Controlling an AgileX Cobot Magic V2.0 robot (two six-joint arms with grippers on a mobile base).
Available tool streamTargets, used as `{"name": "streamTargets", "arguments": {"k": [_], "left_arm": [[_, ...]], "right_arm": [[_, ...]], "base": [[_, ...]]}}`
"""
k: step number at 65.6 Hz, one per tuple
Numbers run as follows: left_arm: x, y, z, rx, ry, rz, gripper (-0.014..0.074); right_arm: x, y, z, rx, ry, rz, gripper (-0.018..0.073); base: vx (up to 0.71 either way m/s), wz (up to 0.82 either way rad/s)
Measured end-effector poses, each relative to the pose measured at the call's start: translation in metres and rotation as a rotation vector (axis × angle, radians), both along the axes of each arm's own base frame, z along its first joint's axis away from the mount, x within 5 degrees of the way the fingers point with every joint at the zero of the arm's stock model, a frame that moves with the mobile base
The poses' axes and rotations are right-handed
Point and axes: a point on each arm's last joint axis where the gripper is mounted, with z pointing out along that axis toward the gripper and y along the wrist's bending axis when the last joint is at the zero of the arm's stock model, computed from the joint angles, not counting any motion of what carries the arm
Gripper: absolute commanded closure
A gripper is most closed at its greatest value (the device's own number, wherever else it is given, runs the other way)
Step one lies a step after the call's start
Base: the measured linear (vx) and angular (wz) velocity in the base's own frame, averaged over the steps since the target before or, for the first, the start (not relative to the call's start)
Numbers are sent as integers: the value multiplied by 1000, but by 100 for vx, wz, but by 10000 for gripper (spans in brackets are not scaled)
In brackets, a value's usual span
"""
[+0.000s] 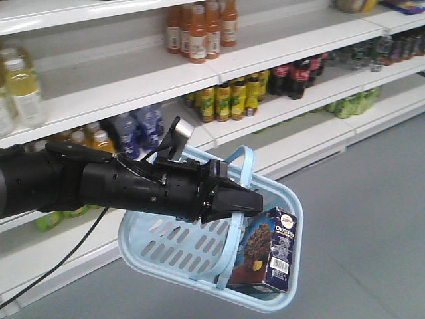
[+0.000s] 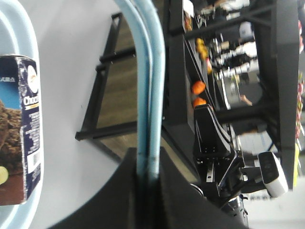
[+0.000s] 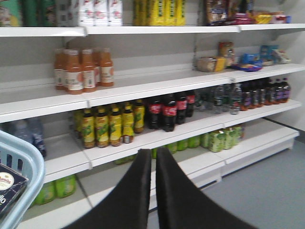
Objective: Left arm holds basket, right arm returns cookies
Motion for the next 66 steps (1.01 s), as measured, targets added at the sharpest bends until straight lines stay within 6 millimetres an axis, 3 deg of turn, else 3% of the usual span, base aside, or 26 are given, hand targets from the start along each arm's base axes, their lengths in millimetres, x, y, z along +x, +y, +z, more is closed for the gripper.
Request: {"name": "streamTargets", "arguments": {"k": [66], "left_arm": [[0,0,0,0,0,0,599]], "right_arm": [[0,0,0,0,0,0,565]], "base": [[17,-77]]}}
